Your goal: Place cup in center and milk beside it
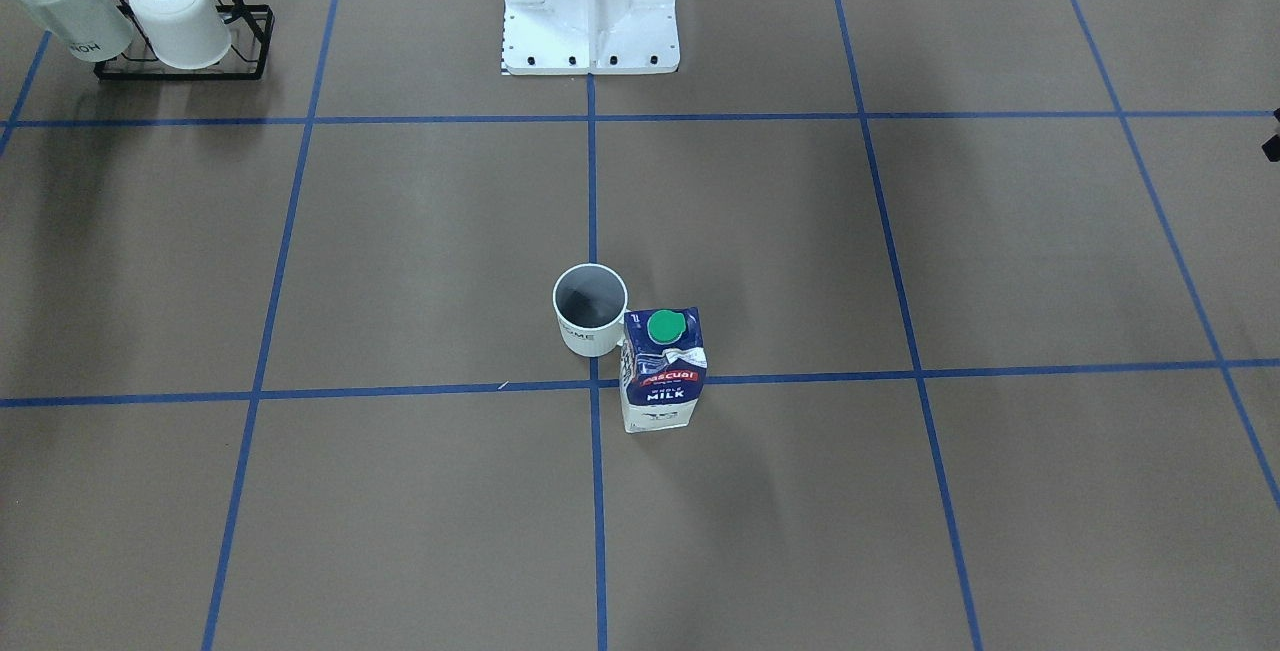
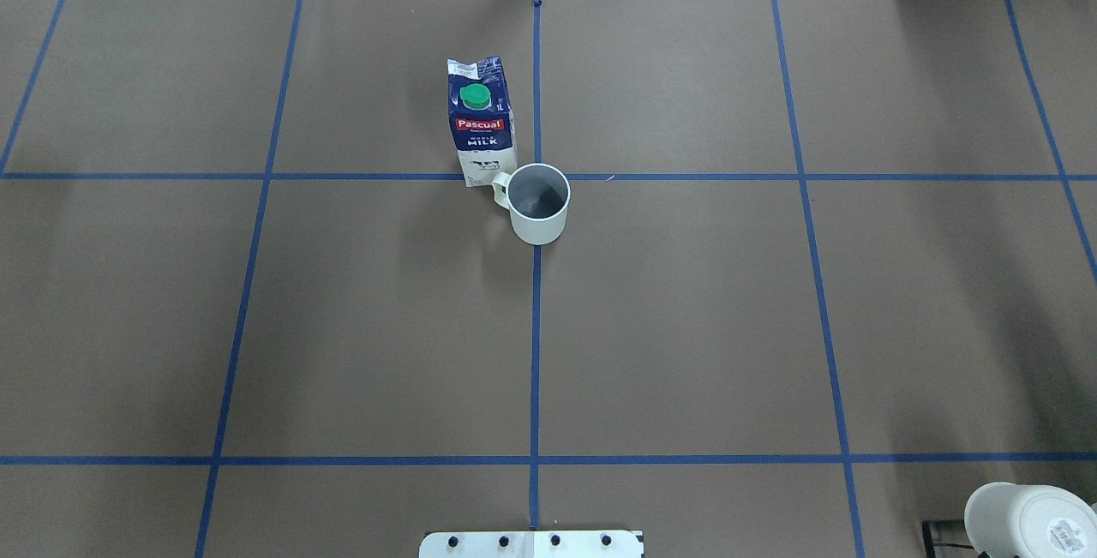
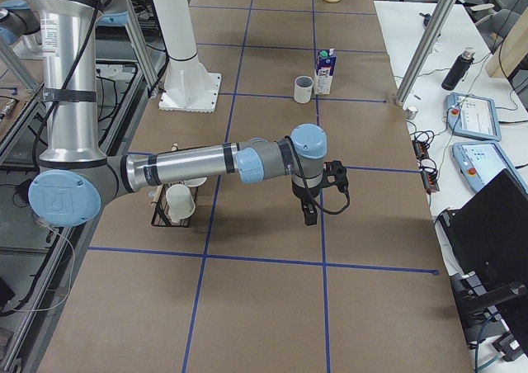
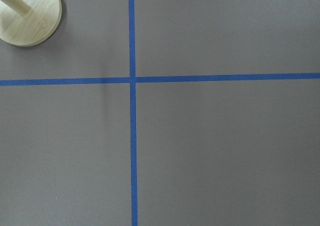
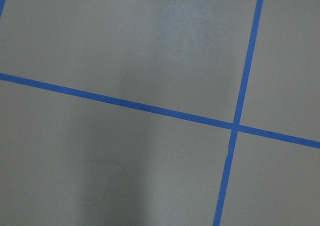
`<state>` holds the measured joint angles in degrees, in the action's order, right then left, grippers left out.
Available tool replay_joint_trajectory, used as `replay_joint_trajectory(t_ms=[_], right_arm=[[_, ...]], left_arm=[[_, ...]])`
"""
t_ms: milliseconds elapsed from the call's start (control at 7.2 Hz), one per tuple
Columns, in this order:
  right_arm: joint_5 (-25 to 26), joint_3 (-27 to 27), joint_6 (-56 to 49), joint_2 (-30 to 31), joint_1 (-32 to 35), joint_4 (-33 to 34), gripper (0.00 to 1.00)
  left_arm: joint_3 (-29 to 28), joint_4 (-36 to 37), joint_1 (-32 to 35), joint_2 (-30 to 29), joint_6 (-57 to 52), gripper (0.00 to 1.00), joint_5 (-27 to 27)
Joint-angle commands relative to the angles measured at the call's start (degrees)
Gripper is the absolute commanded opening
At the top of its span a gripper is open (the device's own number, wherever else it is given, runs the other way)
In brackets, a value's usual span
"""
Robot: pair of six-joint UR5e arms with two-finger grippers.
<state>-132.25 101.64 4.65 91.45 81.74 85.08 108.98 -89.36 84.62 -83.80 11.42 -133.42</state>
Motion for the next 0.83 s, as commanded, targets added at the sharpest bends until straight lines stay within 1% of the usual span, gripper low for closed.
replay_joint_trajectory(t_ms=[0,278,694], right_arm=[[0.06,-0.39,-0.34,0.48,0.00,0.00,1.00],[0.67,-1.10,-0.25,0.22,0.00,0.00,1.00],[0.67,-1.10,0.10,0.31,-0.09,0.00,1.00]], left_arm=[[-1.74,-0.20,-0.07,-0.49,0.00,0.98,-0.09],[-2.80,-0.90,-0.07,-1.46,-0.08,0.98,-0.09],[-2.63,-0.99,-0.07,-1.81,0.18,0.98,-0.26]])
